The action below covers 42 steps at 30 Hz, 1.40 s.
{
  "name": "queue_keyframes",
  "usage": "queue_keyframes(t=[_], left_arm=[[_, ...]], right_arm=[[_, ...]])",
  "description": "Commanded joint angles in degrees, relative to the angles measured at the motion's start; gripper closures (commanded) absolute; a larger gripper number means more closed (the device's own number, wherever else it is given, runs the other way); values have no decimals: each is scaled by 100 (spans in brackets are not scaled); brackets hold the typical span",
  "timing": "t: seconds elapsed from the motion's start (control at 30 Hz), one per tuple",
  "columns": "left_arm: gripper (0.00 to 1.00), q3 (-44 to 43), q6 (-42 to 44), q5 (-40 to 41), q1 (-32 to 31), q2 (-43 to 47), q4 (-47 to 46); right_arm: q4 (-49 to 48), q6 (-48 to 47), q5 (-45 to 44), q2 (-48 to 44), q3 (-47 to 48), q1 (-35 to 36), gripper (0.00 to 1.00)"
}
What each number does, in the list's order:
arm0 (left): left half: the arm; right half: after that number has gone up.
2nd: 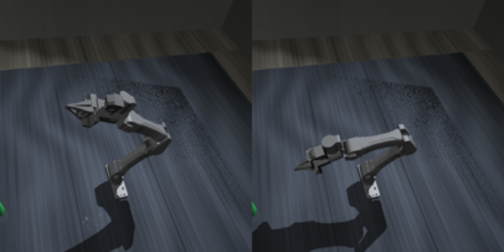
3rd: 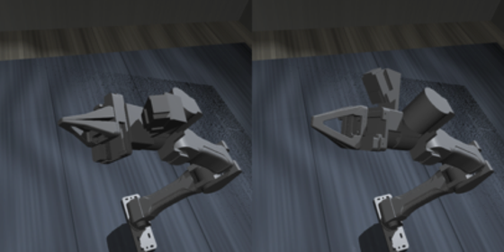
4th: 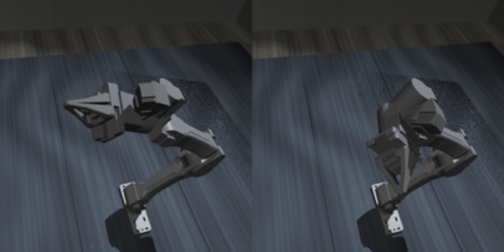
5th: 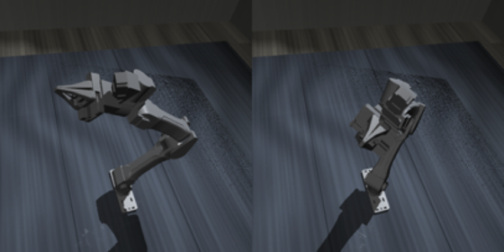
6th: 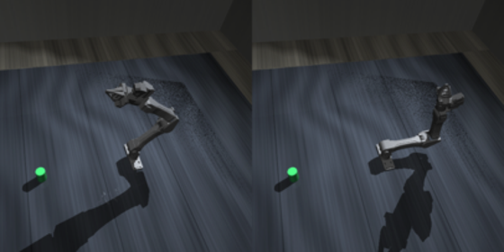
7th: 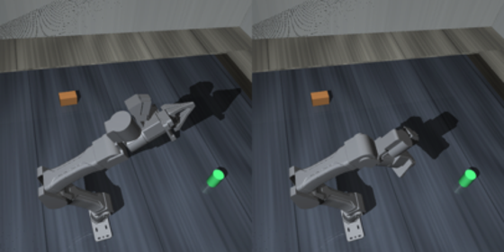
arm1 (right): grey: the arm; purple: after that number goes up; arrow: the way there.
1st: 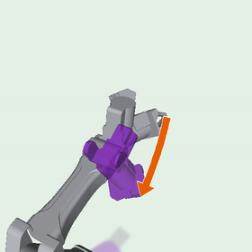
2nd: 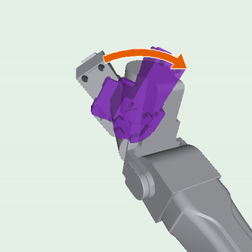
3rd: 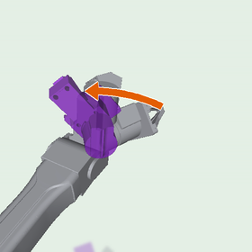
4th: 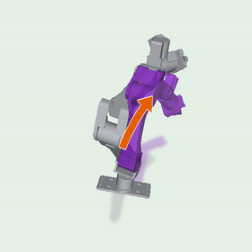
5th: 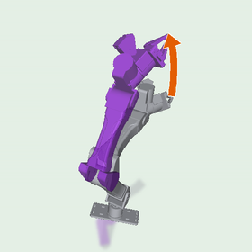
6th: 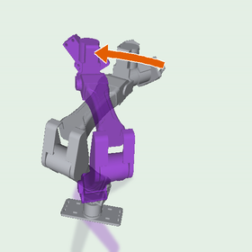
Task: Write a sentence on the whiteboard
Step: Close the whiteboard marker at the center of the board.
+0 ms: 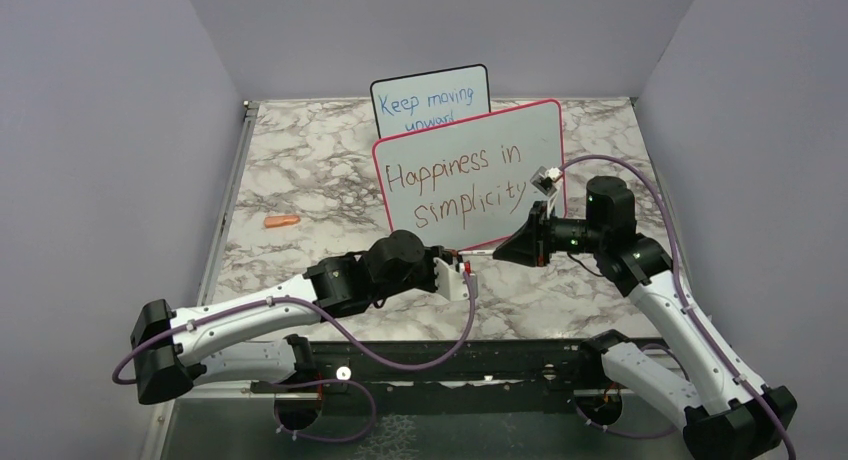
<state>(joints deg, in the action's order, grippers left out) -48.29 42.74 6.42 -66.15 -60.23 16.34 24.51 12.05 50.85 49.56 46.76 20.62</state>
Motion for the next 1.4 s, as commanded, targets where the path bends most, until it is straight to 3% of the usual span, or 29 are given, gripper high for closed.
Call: queue_keyframes(t=[0.0, 0.67, 1.37], left_arm=[[100, -329, -48, -176, -117, -89, -140], [100, -1080, -848, 137, -236, -773, 171], [100, -1573, -1010, -376, -365, -947, -252]], right_arm=[[-218, 69, 15, 52, -33, -10, 99], [-279, 9, -75, 113, -85, -6, 99], [-421, 308, -71, 699, -76, 152, 99]])
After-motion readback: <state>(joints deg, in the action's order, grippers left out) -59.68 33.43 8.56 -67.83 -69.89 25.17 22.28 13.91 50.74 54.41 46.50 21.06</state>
